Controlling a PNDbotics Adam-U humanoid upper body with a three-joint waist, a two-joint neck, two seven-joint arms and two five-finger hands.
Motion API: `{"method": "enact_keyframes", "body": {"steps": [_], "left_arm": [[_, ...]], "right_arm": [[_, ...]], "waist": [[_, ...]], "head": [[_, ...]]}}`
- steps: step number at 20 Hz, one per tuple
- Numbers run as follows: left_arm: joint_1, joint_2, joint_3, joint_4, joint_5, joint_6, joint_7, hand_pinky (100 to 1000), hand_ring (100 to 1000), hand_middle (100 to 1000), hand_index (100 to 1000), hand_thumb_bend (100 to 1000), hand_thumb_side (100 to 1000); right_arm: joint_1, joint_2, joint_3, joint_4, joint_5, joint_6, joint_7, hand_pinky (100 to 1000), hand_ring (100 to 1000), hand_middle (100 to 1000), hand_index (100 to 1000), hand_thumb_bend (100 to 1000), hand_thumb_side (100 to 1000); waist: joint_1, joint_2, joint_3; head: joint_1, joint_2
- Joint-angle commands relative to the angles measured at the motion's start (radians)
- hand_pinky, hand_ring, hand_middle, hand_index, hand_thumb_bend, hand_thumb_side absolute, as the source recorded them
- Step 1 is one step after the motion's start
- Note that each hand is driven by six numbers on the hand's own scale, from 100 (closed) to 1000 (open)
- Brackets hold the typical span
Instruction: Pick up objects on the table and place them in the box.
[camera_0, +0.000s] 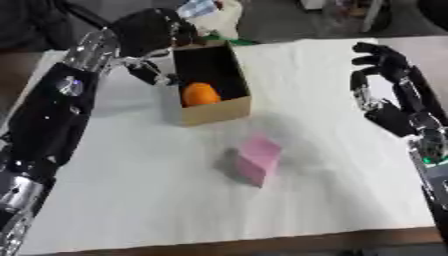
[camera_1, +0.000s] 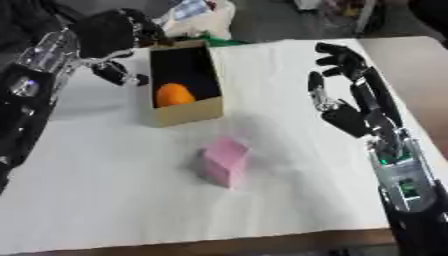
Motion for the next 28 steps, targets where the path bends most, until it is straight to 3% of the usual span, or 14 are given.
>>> {"method": "enact_keyframes", "body": {"steps": [1, 5, 13, 17, 18, 20, 28], "left_arm": [[0.012, 0.091, -0.02, -0.112, 0.155, -0.029, -0.027, 739, 696, 693, 883, 494, 116], [0.092, 0.175, -0.044, -0.248, 0.382, -0.037, -0.121, 730, 681, 680, 887, 341, 100], [0.207, 0.255, -0.061, -0.465, 0.723, 0.004, -0.354, 726, 673, 673, 889, 217, 106], [0.229, 0.265, -0.061, -0.5, 0.799, 0.02, -0.43, 725, 671, 671, 890, 178, 116], [0.234, 0.266, -0.061, -0.505, 0.813, 0.023, -0.444, 725, 669, 670, 891, 153, 120], [0.241, 0.267, -0.06, -0.514, 0.838, 0.027, -0.47, 724, 668, 669, 891, 132, 125], [0.26, 0.265, -0.064, -0.513, 0.876, 0.024, -0.535, 726, 668, 668, 893, 100, 156]], "right_arm": [[-0.05, -0.072, 0.04, 0.051, 0.015, -0.023, 0.04, 718, 796, 845, 930, 100, 697], [-0.115, -0.128, 0.105, 0.141, 0.03, -0.067, 0.107, 737, 802, 852, 945, 100, 693], [-0.254, -0.169, 0.241, 0.271, 0.083, -0.174, 0.28, 795, 840, 896, 993, 100, 644], [-0.325, -0.165, 0.304, 0.303, 0.141, -0.258, 0.389, 826, 864, 927, 1000, 137, 594], [-0.342, -0.162, 0.321, 0.31, 0.15, -0.28, 0.417, 836, 869, 942, 1000, 218, 565], [-0.372, -0.156, 0.348, 0.326, 0.157, -0.32, 0.472, 843, 871, 949, 1000, 255, 544], [-0.454, -0.138, 0.442, 0.338, 0.143, -0.427, 0.658, 863, 879, 959, 1000, 302, 523]], "waist": [[-0.004, -0.021, 0.008], [-0.01, -0.025, 0.023], [-0.02, -0.032, 0.034], [-0.024, -0.036, 0.033], [-0.025, -0.037, 0.034], [-0.028, -0.037, 0.035], [-0.042, -0.041, 0.035]], "head": [[-0.007, 0.005], [-0.016, 0.005], [-0.032, 0.004], [-0.033, 0.004], [-0.034, 0.003], [-0.033, 0.002], [-0.03, 0.014]]}}
